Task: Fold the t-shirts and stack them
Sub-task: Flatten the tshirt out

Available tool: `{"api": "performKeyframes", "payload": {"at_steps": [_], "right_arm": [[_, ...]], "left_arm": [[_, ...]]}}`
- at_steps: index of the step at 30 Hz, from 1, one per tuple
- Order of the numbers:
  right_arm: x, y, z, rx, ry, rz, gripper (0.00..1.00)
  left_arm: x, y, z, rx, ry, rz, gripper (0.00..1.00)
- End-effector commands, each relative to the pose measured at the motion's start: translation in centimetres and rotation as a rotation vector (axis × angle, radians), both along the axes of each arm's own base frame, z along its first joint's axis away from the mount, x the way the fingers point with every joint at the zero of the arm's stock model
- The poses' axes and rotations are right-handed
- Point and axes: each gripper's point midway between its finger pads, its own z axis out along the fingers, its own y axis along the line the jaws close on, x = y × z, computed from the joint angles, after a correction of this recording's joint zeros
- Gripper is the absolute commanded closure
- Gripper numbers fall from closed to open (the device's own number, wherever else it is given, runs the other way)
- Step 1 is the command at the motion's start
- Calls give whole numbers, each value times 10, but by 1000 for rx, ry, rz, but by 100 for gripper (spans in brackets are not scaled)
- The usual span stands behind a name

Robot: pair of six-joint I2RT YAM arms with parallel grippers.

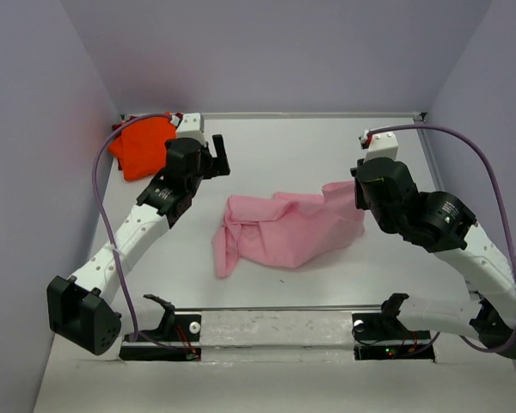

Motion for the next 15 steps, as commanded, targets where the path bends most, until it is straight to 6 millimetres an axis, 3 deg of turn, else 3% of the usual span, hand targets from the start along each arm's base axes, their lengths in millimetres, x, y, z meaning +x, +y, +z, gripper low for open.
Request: {"api": "performKeyframes", "payload": {"at_steps": [1, 4, 9, 15], "right_arm": [[-10, -17, -16, 6, 24, -58, 100], [-12, -16, -40, -10, 69, -66, 100], [-11, -14, -71, -39, 114, -87, 100], [-7, -2, -70, -2, 104, -60, 100]], "left_arm": [[6, -6, 9, -22, -24, 0, 4], [8, -9, 0, -19, 13, 2, 4], [12, -23, -32, -29, 110, -25, 4], [1, -80, -91, -184, 339, -206, 7]]}}
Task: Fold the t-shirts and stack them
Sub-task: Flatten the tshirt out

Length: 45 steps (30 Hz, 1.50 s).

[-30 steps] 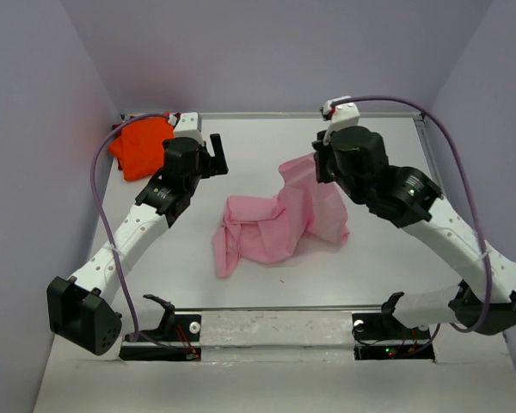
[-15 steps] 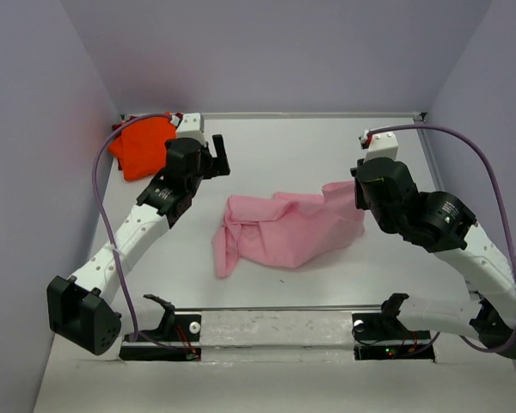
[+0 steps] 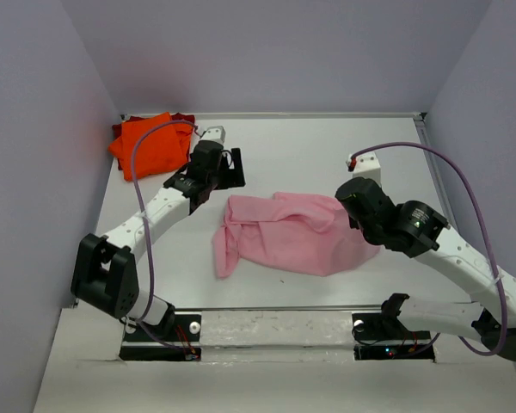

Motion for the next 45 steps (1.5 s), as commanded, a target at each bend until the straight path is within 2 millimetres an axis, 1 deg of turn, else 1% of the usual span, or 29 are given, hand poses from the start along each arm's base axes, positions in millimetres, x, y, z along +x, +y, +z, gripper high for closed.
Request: {"api": "performKeyframes", "payload": {"at_steps": [1, 2, 4, 5, 6, 7, 8, 9, 10, 13, 14, 15, 18, 19, 22, 24, 25, 28, 29, 32, 35, 39, 40, 42, 45], "right_arm": [[8, 7, 16, 86, -69, -21, 100], [8, 6, 16, 83, -72, -21, 100], [8, 6, 17, 81, -75, -20, 100], [8, 6, 17, 86, -81, -21, 100], [9, 7, 16, 85, -80, -16, 100], [10, 8, 17, 91, -84, -13, 100], [9, 8, 15, 89, -82, -11, 100], [10, 9, 15, 90, -82, -9, 100], [11, 10, 15, 96, -88, -6, 100], [12, 11, 11, 91, -88, -2, 100], [12, 11, 10, 89, -88, -3, 100], [12, 12, 9, 90, -86, -1, 100], [12, 13, 11, 105, -93, 3, 100], [11, 14, 12, 118, -96, 10, 100], [9, 14, 11, 127, -98, 21, 100], [8, 12, 13, 132, -101, 20, 100], [7, 13, 13, 138, -99, 27, 100], [4, 12, 19, 163, -109, 36, 100], [3, 11, 20, 170, -114, 38, 100], [2, 6, 21, 170, -126, 24, 100], [1, 3, 15, 152, -118, 14, 100], [0, 3, 7, 140, -102, 16, 100], [0, 3, 5, 136, -100, 15, 100], [0, 2, 3, 132, -97, 15, 100], [0, 3, 1, 128, -93, 17, 100]], "left_arm": [[-13, -56, -12, -220, 134, -152, 9], [-20, -59, -23, -245, 169, -160, 9], [-31, -67, -32, -318, 213, -168, 10], [-35, -69, -30, -340, 201, -171, 10], [-43, -67, -42, -355, 226, -155, 10], [-45, -65, -38, -369, 207, -148, 10], [-53, -60, -50, -364, 228, -131, 10], [-55, -57, -52, -366, 228, -113, 11], [-57, -55, -49, -371, 219, -109, 11], [-67, -49, -52, -366, 228, -97, 11], [-68, -46, -49, -370, 218, -90, 11], [-70, -42, -54, -357, 219, -74, 11], [-71, -35, -61, -314, 215, -63, 11], [-69, -33, -66, -296, 222, -49, 11], [-66, -30, -75, -272, 226, -37, 11], [-64, -30, -79, -261, 228, -31, 11], [-62, -30, -84, -253, 237, -26, 11], [-56, -31, -86, -247, 236, -18, 11], [-54, -33, -90, -241, 240, -17, 11], [-49, -34, -93, -242, 226, 3, 11], [-47, -37, -101, -237, 237, 5, 11], [-45, -41, -104, -227, 237, 0, 13], [-41, -37, -104, -210, 222, 23, 14], [-40, -37, -104, -204, 214, 27, 15], [-40, -36, -101, -197, 202, 27, 22]]}}
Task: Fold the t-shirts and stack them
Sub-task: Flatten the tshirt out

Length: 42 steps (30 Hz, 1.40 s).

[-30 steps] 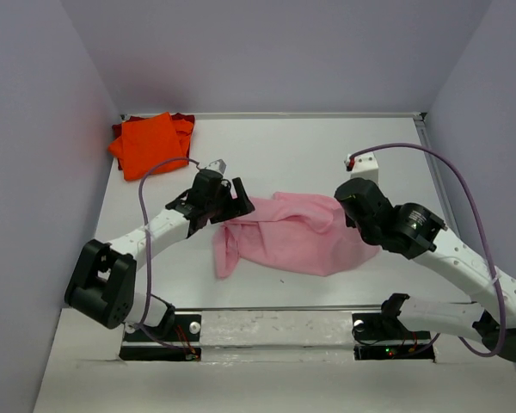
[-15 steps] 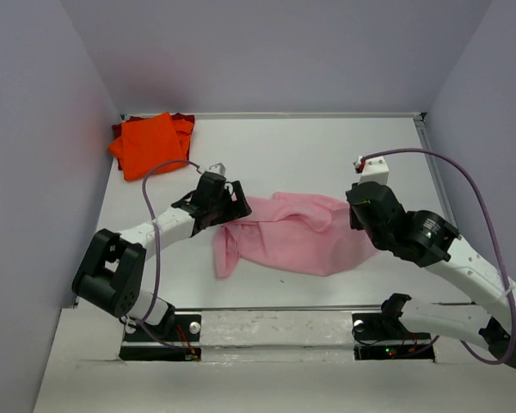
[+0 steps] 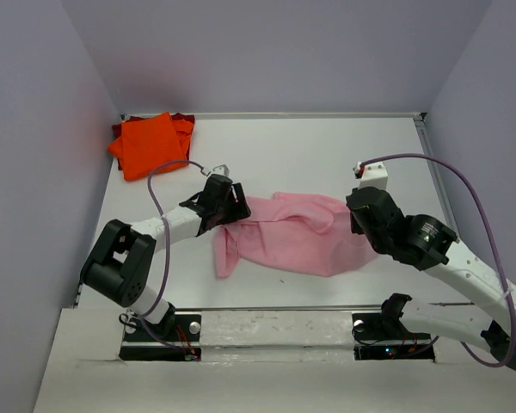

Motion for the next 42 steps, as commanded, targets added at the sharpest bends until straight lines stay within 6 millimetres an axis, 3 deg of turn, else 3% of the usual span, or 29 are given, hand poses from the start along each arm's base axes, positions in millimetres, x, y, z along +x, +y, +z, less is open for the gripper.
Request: {"api": "performKeyframes", "payload": {"at_steps": [1, 2, 6, 11, 17, 21, 22, 23, 25, 29, 31, 35, 42], "right_arm": [[5, -1, 6, 21, -36, -22, 100], [5, 0, 5, 19, -35, -22, 100], [6, 2, 2, 17, -29, -20, 100], [6, 3, 0, 15, -23, -19, 100], [6, 1, 0, 17, -28, -29, 100], [5, -2, 10, 37, -53, -35, 100], [5, -2, 13, 43, -58, -33, 100], [4, -3, 16, 49, -65, -30, 100], [4, -4, 27, 68, -86, -27, 100], [5, -6, 51, 87, -131, -21, 100], [6, -7, 58, 88, -145, -27, 100], [11, -5, 81, 101, -186, -27, 100], [3, -23, 169, 195, -354, -24, 100]], "left_arm": [[18, -5, 24, -7, -95, 14, 27], [18, -4, 25, -5, -95, 14, 42], [18, -3, 25, 16, -91, 19, 63], [16, -3, 26, 48, -96, 21, 100], [16, -2, 33, 50, -116, 20, 100], [15, -2, 75, 35, -200, 19, 100], [18, 3, 101, 30, -265, 38, 100], [12, 10, 109, 53, -262, 40, 100], [15, 22, 149, 75, -346, 70, 100], [-1, 59, 231, 110, -496, 148, 100], [-13, 71, 254, 114, -546, 154, 100], [-29, 77, 279, 90, -587, 133, 100], [-59, 107, 333, 116, -706, 140, 100]]}}
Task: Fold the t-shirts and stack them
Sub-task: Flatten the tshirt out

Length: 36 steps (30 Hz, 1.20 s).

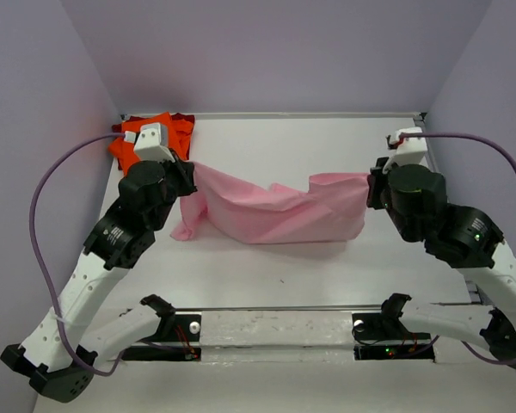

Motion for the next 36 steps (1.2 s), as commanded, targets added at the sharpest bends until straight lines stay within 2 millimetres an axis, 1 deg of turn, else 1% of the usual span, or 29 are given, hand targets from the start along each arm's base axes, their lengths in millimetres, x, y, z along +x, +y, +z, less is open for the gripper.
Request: {"api": "performKeyframes", "payload": {"at_steps": [1, 2, 5, 6, 7, 9, 10, 12, 14, 15, 16, 17, 18, 20, 21, 22, 23, 24, 25, 26, 27, 28, 29, 30, 31, 32, 33, 35, 36], "right_arm": [[-9, -27, 83, 115, -187, -35, 100], [-11, -31, 90, 104, -201, -38, 100], [-21, -46, 107, 135, -225, -57, 100], [-28, -55, 120, 177, -255, -60, 100], [-35, -62, 126, 201, -275, -55, 100], [-42, -70, 141, 230, -312, -45, 100], [-43, -70, 146, 218, -322, -27, 100], [-43, -67, 161, 232, -351, -8, 100], [-41, -60, 177, 229, -359, 15, 100], [-39, -57, 181, 231, -361, 21, 100], [-37, -56, 185, 215, -365, 22, 100], [-34, -53, 188, 208, -371, 20, 100], [-27, -44, 194, 204, -378, 27, 100], [-15, -35, 195, 148, -383, 21, 100], [-7, -33, 199, 118, -398, -3, 100], [8, -19, 196, 74, -382, -22, 100], [17, -14, 195, 28, -376, -41, 100], [27, -11, 198, 14, -386, -69, 100], [46, -4, 192, -19, -371, -98, 100], [58, -4, 189, -8, -368, -121, 100], [74, 7, 184, 23, -360, -77, 100], [91, 5, 173, 38, -335, -82, 100], [127, -2, 141, 89, -257, -101, 100], [145, -6, 122, 109, -214, -117, 100], [162, -9, 103, 124, -173, -119, 100], [192, -24, 66, 152, -100, -176, 100], [205, -19, 51, 177, -72, -142, 100], [228, -26, 30, 189, -40, -163, 100], [247, -33, 7, 174, 7, -182, 100]], "left_arm": [[-20, 24, 35, 66, -61, 19, 100], [-26, 28, 48, 54, -90, 23, 100], [-44, 42, 73, 29, -156, 32, 100], [-52, 48, 86, 13, -182, 33, 100], [-59, 51, 101, -7, -209, 32, 100], [-63, 54, 110, -11, -220, 33, 100], [-69, 58, 123, -28, -242, 36, 100], [-70, 59, 133, -29, -246, 35, 100], [-74, 60, 151, -45, -277, 26, 100], [-71, 58, 154, -43, -280, 26, 100], [-74, 61, 166, -45, -307, 31, 100], [-70, 62, 166, -40, -306, 49, 100], [-65, 60, 171, -45, -323, 54, 100], [-57, 55, 169, -44, -323, 57, 100], [-47, 51, 165, -32, -313, 67, 100], [-38, 49, 165, -26, -314, 83, 100], [-29, 47, 160, -16, -299, 106, 100], [-10, 44, 153, 18, -277, 148, 100], [0, 44, 148, 35, -268, 176, 100], [14, 40, 137, 63, -246, 183, 100], [34, 32, 127, 71, -226, 188, 100], [46, 28, 120, 72, -221, 177, 100], [70, 30, 94, 95, -168, 174, 100], [84, 30, 90, 68, -180, 176, 100], [95, 33, 77, 71, -156, 174, 100], [110, 42, 60, 75, -123, 188, 100], [125, 43, 44, 82, -97, 189, 100], [143, 50, 36, 86, -94, 211, 100], [150, 51, 32, 93, -86, 218, 100]]}}
